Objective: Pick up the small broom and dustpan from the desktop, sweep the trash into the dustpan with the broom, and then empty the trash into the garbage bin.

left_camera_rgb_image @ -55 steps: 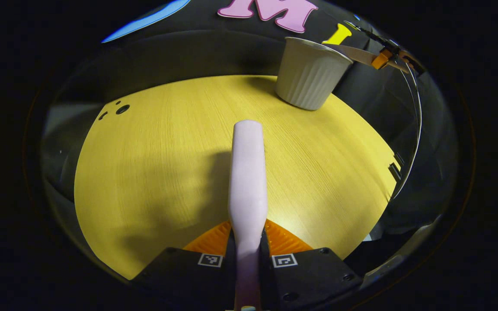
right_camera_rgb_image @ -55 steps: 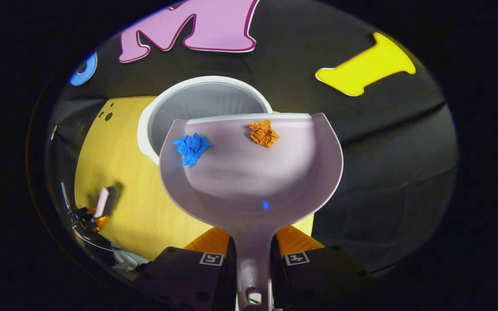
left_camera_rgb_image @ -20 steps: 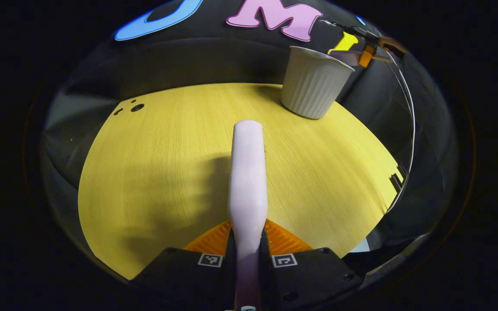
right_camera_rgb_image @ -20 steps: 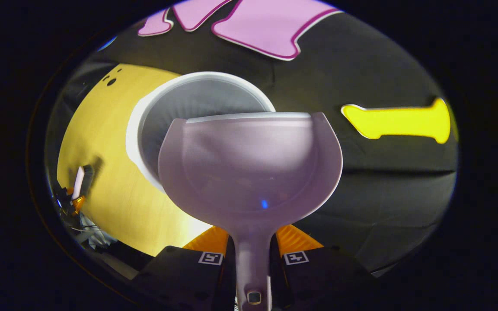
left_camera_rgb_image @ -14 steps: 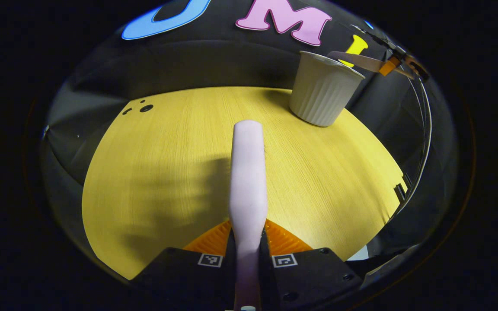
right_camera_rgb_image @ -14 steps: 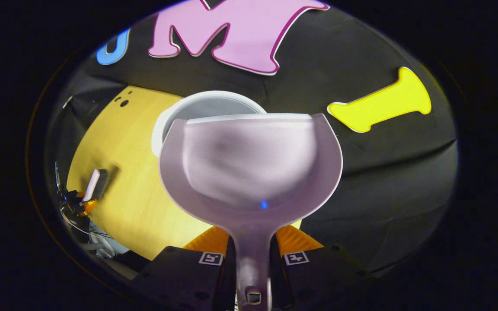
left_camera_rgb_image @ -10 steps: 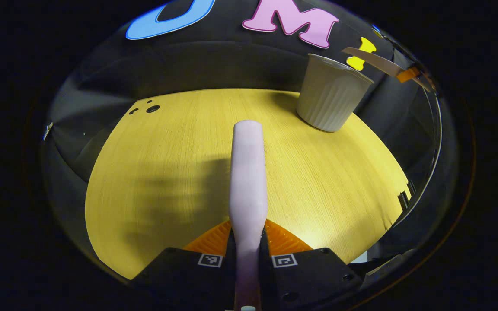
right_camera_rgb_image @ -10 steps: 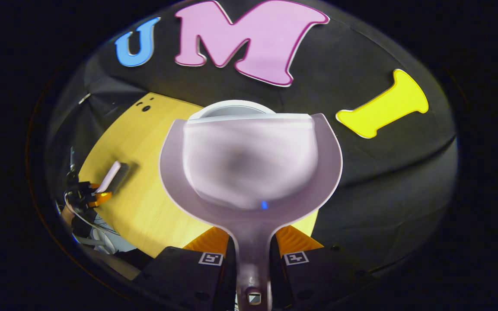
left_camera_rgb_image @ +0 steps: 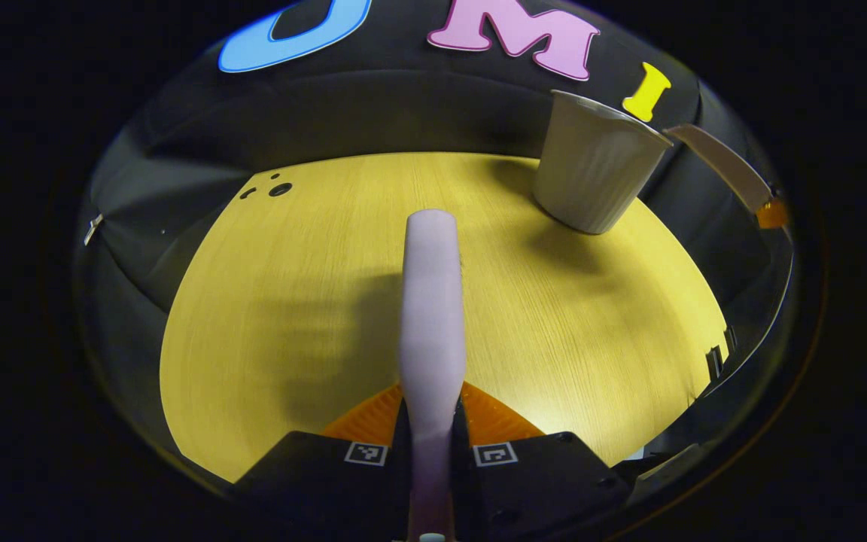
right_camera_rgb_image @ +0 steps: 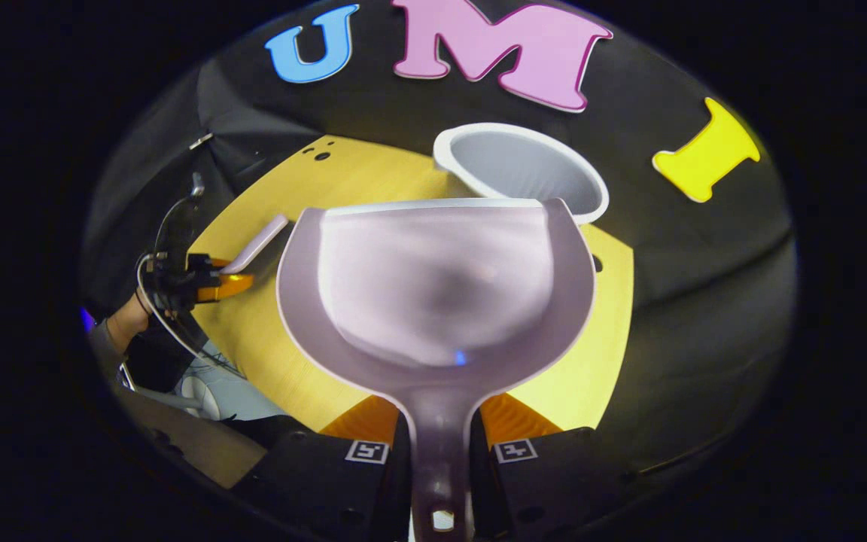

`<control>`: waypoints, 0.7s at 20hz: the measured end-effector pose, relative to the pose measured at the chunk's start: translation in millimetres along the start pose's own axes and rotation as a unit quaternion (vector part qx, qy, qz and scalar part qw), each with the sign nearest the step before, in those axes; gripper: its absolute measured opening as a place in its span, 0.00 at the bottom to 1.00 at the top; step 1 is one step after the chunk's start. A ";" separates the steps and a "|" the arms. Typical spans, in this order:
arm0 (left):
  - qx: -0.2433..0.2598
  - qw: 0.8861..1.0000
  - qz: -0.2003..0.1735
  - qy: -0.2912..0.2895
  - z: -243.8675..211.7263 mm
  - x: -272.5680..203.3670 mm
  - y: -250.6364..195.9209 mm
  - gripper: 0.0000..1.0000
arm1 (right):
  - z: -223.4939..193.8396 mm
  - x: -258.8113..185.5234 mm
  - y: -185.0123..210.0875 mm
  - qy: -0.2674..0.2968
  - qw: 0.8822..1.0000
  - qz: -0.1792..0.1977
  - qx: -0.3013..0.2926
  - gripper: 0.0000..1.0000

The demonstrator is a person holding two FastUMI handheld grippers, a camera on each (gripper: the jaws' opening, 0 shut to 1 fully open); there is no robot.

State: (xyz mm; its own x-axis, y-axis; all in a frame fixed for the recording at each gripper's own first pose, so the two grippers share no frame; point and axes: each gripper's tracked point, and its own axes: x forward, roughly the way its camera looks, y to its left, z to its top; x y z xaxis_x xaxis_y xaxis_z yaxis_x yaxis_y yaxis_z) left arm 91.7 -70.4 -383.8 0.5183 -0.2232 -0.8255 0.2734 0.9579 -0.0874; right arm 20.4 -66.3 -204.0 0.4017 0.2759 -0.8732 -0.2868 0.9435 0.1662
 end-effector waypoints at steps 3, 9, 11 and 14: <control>0.014 1.000 -0.004 0.004 -1.2 9.8 -4.9 0.27 | -33.6 29.4 25.8 0.011 1.000 0.002 0.018 0.36; 0.022 1.000 -0.001 0.014 -10.5 30.0 -8.8 0.27 | -83.4 93.1 69.9 0.052 0.997 0.001 0.050 0.36; 0.014 1.000 0.003 0.018 -12.3 34.7 -7.2 0.27 | -93.1 119.7 84.0 0.063 0.996 0.007 0.066 0.36; 0.001 1.000 0.009 0.026 -16.2 42.5 -2.9 0.27 | -97.1 156.3 99.3 0.069 0.994 0.006 0.079 0.36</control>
State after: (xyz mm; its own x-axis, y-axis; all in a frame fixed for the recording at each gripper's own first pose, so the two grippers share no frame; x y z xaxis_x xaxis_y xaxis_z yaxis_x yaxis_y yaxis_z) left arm 99.8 -79.7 -427.7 0.4802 -0.1962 -0.8549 0.2668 0.9612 -0.0707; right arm -29.8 52.7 -368.5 0.2719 0.2705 -0.9235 -0.1462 0.9602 0.2382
